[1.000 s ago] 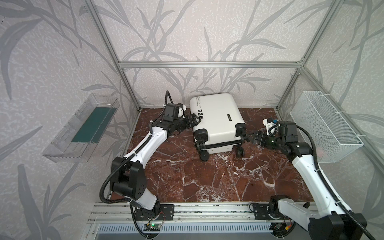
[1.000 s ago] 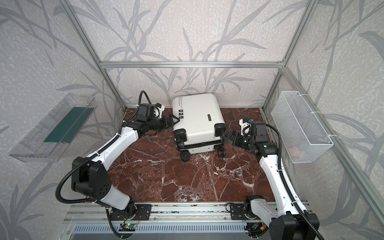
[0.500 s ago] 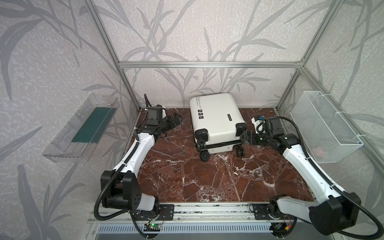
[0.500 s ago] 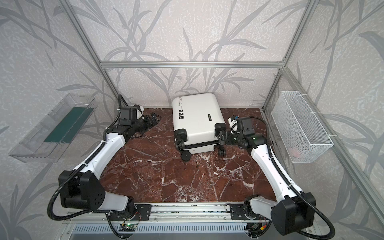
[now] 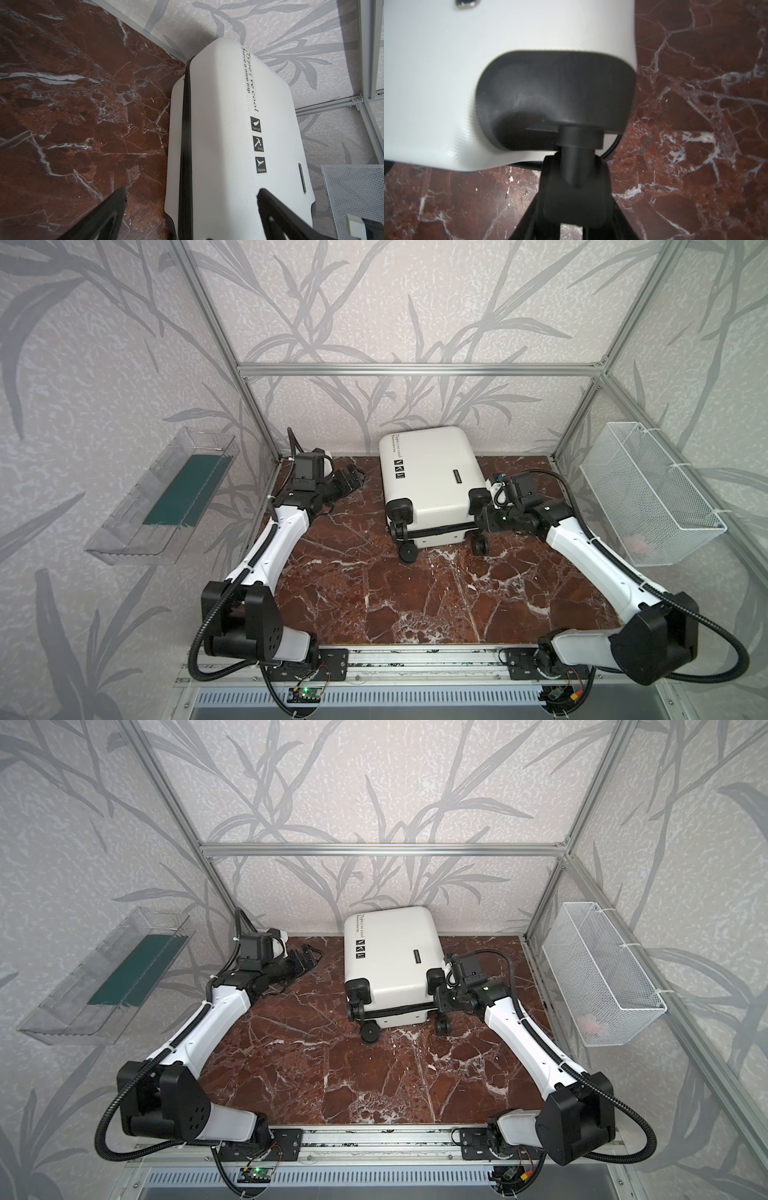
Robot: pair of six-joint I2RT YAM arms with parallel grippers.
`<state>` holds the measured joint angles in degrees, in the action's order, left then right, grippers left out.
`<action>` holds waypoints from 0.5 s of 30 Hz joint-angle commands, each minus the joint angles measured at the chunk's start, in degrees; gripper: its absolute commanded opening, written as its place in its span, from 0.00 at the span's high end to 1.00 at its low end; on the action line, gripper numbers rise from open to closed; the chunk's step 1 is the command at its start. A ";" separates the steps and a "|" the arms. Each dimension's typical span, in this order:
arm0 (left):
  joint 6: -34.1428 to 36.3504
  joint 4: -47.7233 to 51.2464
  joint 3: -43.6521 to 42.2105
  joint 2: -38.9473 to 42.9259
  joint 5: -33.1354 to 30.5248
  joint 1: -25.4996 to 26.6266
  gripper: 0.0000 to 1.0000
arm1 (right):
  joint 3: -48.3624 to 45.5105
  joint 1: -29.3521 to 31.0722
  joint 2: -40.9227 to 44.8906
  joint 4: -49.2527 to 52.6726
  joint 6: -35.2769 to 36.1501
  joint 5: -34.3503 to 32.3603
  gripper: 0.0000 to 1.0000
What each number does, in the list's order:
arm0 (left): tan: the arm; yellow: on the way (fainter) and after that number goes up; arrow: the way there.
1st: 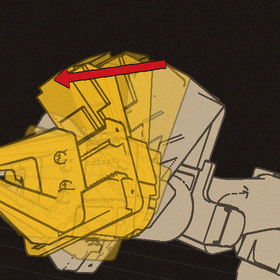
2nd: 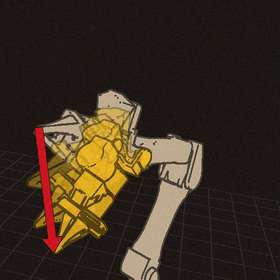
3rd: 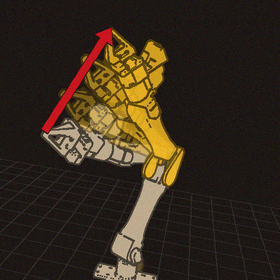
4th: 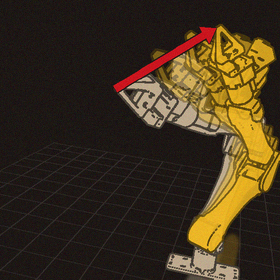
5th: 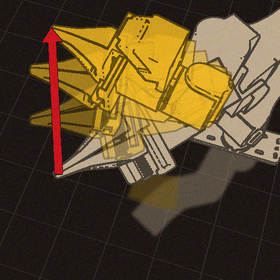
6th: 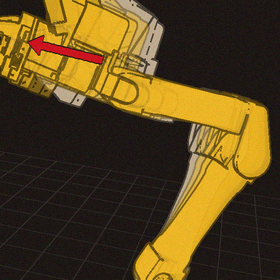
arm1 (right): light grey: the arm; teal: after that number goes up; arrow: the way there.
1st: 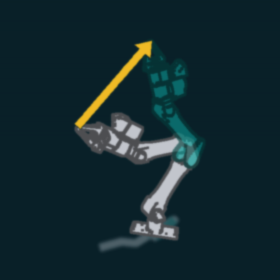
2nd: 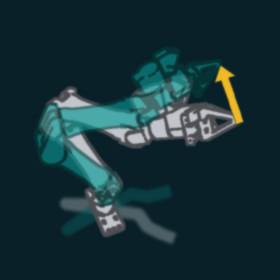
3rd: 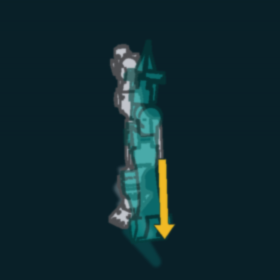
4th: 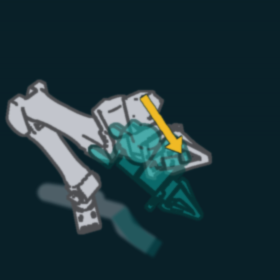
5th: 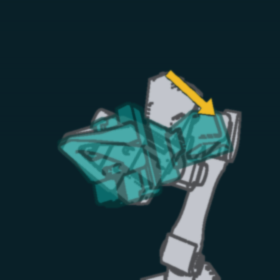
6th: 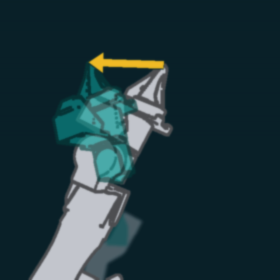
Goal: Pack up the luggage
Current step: 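Grasp the wheel housing nearest the right gripper with the right gripper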
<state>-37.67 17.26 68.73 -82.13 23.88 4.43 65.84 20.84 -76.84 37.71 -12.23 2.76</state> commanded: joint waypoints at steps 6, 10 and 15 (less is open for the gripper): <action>-0.73 -1.65 -1.69 0.69 1.00 -0.81 0.01 | -0.11 2.78 4.99 0.83 0.29 0.84 0.95; -0.78 -2.18 -3.52 1.18 1.54 -0.91 0.01 | 2.09 2.77 7.42 1.96 -0.37 0.49 1.00; -0.74 -3.17 -7.49 2.49 1.33 -0.82 0.01 | 4.31 2.81 8.98 2.63 -0.54 0.49 1.00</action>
<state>-38.17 14.94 62.92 -81.91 24.99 3.79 66.65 22.83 -71.02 39.66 -15.05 0.99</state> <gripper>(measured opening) 0.993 0.406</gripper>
